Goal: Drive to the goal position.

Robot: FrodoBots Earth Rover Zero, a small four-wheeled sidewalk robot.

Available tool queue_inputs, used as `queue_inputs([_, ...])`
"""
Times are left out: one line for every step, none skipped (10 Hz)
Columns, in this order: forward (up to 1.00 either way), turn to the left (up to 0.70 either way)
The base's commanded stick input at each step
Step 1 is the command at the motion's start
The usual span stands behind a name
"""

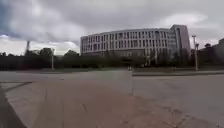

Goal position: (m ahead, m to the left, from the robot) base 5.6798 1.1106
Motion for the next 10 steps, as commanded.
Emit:
queue_inputs([1.0, 0.0])
queue_inputs([1.0, 0.16])
queue_inputs([1.0, -0.03])
queue_inputs([1.0, -0.36])
queue_inputs([1.0, -0.4])
queue_inputs([1.0, -0.4])
queue_inputs([1.0, -0.4])
queue_inputs([1.0, -0.4])
queue_inputs([1.0, -0.4])
queue_inputs([1.0, -0.4])
